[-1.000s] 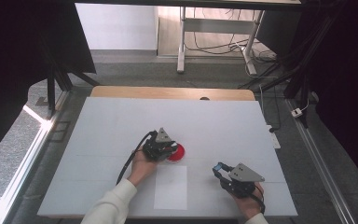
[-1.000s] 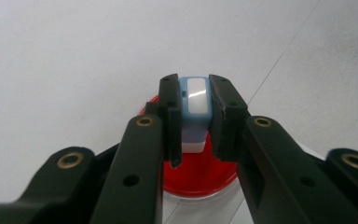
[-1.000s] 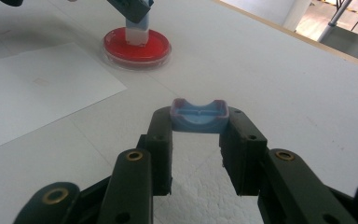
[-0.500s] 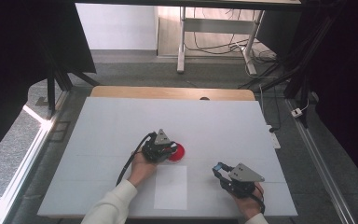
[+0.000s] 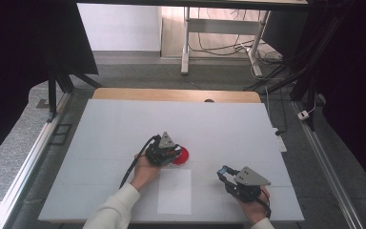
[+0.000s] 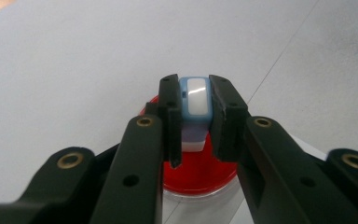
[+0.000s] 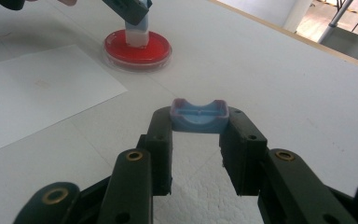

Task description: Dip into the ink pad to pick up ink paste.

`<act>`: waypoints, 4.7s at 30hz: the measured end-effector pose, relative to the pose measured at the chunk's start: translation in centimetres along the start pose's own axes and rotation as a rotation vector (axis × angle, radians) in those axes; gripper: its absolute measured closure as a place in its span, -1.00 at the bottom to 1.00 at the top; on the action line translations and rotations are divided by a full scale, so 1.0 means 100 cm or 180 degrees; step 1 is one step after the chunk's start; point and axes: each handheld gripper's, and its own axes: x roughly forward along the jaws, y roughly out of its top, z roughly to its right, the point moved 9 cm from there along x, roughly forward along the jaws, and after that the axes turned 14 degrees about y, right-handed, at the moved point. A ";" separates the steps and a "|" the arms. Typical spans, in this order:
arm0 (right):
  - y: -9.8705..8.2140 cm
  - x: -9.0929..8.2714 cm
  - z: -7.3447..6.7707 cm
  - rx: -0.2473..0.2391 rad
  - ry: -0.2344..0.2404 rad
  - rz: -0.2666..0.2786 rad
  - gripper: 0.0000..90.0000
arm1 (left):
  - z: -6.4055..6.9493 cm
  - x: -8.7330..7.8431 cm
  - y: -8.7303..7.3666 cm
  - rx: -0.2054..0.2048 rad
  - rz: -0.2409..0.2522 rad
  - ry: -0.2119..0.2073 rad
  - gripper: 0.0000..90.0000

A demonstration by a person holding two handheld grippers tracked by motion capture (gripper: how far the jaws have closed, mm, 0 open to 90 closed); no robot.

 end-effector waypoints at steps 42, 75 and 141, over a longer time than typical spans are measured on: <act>0.000 0.000 0.001 0.0002 0.0008 -0.0009 0.43 | -0.013 -0.003 0.000 -0.0156 -0.0092 -0.0100 0.68; -0.001 0.002 -0.001 -0.0009 0.0011 -0.0029 0.43 | -0.011 0.004 -0.001 -0.0063 -0.0132 -0.0087 0.68; 0.002 0.001 -0.003 -0.0035 0.0010 0.0001 0.43 | -0.010 0.003 -0.003 -0.0082 -0.0031 -0.0057 0.69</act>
